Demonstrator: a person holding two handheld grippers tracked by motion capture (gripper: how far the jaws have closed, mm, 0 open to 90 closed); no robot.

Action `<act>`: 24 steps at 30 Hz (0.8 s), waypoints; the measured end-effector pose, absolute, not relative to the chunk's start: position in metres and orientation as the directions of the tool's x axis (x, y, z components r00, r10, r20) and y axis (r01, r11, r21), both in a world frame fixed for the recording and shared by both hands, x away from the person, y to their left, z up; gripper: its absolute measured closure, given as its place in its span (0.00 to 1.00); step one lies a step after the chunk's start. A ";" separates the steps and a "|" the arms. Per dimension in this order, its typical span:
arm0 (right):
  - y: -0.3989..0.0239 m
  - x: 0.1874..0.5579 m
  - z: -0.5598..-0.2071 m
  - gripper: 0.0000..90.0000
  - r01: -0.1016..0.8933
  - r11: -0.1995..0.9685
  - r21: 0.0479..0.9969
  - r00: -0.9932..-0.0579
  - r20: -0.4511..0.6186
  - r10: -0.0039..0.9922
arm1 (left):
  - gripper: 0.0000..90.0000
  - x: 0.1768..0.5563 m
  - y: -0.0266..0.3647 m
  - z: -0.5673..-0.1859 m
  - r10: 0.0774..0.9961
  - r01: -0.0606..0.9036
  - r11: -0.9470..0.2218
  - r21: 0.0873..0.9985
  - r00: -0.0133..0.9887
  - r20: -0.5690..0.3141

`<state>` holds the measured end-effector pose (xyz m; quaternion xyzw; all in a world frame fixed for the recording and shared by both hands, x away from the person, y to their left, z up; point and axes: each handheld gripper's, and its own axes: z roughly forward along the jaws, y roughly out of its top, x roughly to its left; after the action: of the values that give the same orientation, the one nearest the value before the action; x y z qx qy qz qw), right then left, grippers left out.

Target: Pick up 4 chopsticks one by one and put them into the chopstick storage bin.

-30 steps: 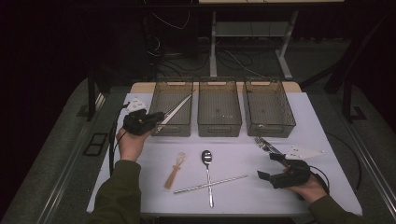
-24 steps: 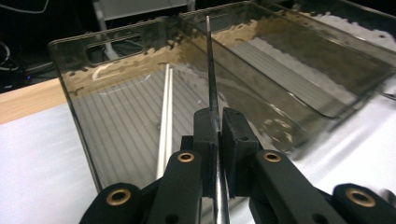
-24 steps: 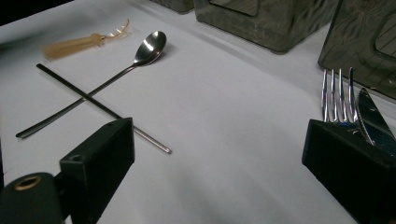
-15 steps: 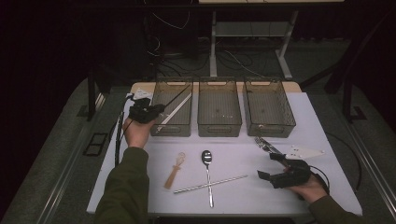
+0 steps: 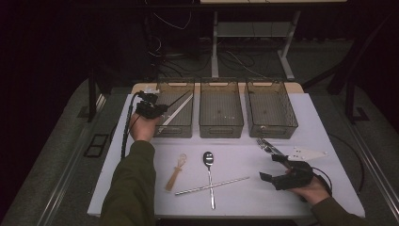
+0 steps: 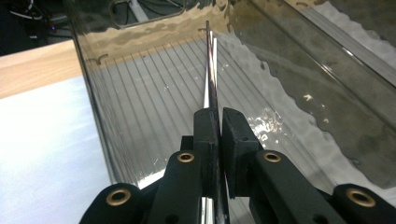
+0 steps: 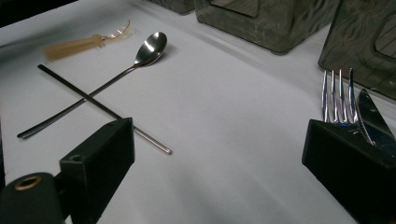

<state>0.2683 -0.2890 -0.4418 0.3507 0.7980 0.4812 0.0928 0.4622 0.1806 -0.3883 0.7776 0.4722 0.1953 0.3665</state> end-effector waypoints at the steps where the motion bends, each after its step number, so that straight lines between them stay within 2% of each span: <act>1: -0.289 0.268 -0.442 0.11 0.470 0.291 0.833 -0.737 0.190 0.649 | 0.94 0.463 0.180 -0.389 0.879 0.595 -0.290 0.749 0.476 -0.038; 14: -0.289 0.268 -0.441 0.11 0.468 0.288 0.836 -0.739 0.191 0.646 | 0.92 0.471 0.173 -0.391 0.878 0.625 -0.327 0.709 0.478 -0.016; 19: -0.289 0.268 -0.441 0.11 0.467 0.289 0.836 -0.739 0.190 0.646 | 0.75 0.468 0.174 -0.388 0.872 0.607 -0.324 0.726 0.489 -0.019; 24: -0.289 0.268 -0.441 0.11 0.466 0.289 0.836 -0.739 0.189 0.647 | 0.63 0.461 0.177 -0.380 0.845 0.561 -0.329 0.760 0.534 -0.028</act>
<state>0.2680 -0.2891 -0.4414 0.3490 0.7972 0.4836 0.0934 0.4611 0.1767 -0.3802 0.7927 0.4432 0.1906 0.3727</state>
